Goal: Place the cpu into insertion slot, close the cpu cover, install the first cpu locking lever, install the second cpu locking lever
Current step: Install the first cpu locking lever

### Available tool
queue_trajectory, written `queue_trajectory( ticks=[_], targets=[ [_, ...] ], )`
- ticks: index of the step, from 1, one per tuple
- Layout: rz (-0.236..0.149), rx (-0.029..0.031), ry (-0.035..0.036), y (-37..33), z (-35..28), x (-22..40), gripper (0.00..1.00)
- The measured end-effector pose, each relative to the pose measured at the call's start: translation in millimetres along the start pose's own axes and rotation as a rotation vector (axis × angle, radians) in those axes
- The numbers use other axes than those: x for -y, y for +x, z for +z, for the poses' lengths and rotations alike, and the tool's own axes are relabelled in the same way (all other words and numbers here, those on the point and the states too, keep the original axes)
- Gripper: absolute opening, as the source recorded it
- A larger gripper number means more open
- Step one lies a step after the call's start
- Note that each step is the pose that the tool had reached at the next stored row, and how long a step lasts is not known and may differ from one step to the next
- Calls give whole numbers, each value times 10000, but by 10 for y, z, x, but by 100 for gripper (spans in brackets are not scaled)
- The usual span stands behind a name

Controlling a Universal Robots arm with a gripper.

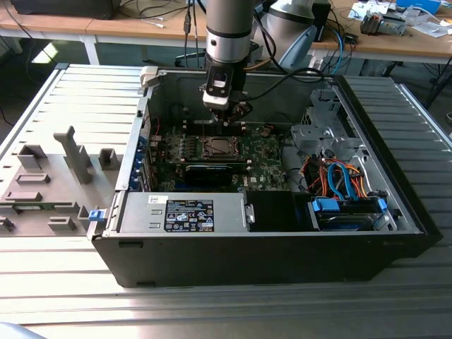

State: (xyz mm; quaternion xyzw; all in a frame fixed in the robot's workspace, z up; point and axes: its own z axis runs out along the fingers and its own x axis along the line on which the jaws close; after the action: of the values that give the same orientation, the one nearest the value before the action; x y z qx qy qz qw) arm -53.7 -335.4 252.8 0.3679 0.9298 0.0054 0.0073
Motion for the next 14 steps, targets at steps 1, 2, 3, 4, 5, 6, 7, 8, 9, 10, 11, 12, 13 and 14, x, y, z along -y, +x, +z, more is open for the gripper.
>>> queue_trajectory(
  ticks=[1,2,3,4,5,6,7,8,9,10,11,12,13,14],
  targets=[
    [-36,0,0,0,0,0,11],
    [-81,-1,-1,0,0,0,11],
    [-123,-2,-2,0,0,0,11],
    [-150,-2,-2,0,0,0,11],
    [-177,-2,-2,0,0,0,11],
    [-196,-3,-2,0,0,0,11],
    [-212,-3,-2,0,0,0,11],
    [-243,-4,-2,0,0,0,11],
    [-268,-4,-3,0,0,0,11],
    [-293,-4,-3,0,0,0,11],
    [-326,-5,-3,0,0,0,11],
    [-349,-5,-3,0,0,0,11],
    [-364,-6,-4,0,0,0,11],
    [-382,-6,-4,0,0,0,11]
  ],
)
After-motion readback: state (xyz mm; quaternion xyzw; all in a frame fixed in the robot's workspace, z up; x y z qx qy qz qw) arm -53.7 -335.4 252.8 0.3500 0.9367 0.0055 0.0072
